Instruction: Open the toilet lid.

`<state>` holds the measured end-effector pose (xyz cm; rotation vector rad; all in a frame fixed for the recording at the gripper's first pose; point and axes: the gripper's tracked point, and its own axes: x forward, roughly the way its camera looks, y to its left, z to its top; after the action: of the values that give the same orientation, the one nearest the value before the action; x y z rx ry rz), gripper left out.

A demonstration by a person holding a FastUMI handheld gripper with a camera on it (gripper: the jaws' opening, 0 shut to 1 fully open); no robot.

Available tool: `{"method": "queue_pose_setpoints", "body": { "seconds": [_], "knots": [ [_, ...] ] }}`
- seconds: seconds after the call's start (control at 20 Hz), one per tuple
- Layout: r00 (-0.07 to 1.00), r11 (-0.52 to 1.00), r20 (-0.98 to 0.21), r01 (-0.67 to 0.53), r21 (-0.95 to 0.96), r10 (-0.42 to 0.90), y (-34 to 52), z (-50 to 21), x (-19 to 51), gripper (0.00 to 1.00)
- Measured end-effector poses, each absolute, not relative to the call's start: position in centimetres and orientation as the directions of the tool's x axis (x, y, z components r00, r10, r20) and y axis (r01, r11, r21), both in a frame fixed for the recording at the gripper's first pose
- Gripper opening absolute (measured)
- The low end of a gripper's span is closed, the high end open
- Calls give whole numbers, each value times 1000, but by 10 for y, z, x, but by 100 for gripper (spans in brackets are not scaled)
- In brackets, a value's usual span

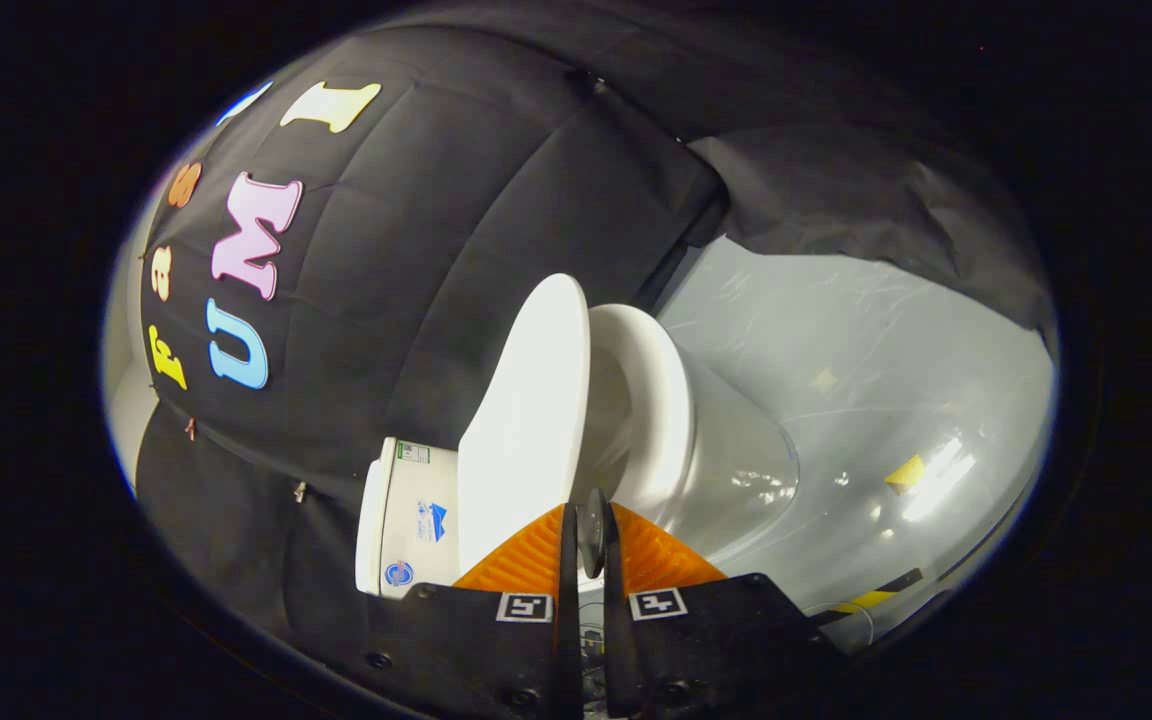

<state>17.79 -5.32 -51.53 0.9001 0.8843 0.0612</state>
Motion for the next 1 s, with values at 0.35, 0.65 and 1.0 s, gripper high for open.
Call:
{"method": "queue_pose_setpoints", "body": {
  "seconds": [0.35,0.65,1.0],
  "knots": [
    [690,704,-630,245,666,357,-19,-428,186,14],
    [701,810,-658,200,552,275,25,-368,191,14],
    [713,888,-676,172,427,188,76,-320,195,14]
  ]
}}
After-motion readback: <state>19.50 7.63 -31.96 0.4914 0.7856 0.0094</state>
